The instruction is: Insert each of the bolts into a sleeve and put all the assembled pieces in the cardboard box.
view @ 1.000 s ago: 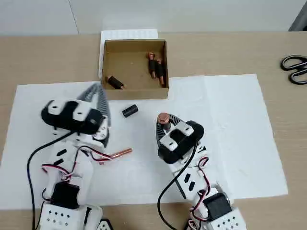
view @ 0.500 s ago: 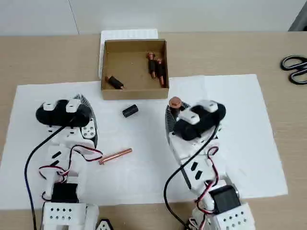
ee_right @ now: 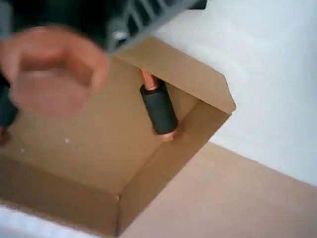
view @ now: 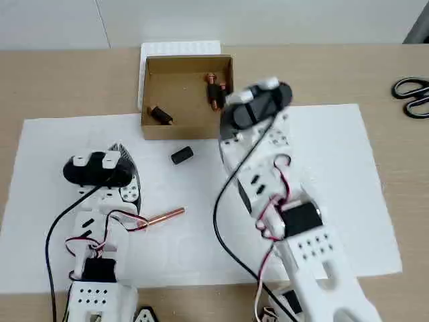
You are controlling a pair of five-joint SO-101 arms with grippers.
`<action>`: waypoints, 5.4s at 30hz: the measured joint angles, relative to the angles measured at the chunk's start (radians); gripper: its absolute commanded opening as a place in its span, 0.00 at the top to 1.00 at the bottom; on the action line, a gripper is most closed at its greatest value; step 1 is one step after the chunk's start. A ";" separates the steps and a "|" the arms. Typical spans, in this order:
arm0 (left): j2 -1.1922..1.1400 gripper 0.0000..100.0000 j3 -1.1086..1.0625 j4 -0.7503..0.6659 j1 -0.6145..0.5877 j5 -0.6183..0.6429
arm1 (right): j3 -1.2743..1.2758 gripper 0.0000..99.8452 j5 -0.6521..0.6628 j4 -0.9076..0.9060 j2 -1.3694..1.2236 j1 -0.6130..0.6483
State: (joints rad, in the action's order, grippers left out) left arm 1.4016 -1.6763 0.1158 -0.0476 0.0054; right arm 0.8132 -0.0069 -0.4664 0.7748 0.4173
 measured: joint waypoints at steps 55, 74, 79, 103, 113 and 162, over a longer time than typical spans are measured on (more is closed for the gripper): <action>0.000 0.99 -0.017 -0.037 0.000 0.000 | -1.178 1.00 -0.003 0.091 -1.452 0.037; 0.000 0.99 -0.017 -0.037 0.000 0.000 | -1.263 1.00 -0.003 -0.181 -1.453 -0.015; 0.000 0.99 -0.017 -0.037 0.000 0.000 | -1.293 1.00 -0.003 -0.181 -1.490 -0.015; 0.000 0.99 -0.017 -0.037 0.000 0.000 | -1.455 0.79 -0.006 -0.267 -1.568 -0.002; 0.000 0.99 -0.017 -0.037 0.000 0.000 | -1.695 0.79 -0.006 -0.394 -1.568 -0.002; 0.000 0.99 -0.017 -0.037 -0.299 0.000 | -2.148 0.79 -0.624 -1.203 -1.544 0.126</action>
State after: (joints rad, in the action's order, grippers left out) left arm 1.4016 -1.6932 0.0790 -0.3468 0.0054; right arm -1.3349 -0.6314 -1.6694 -0.7687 0.5432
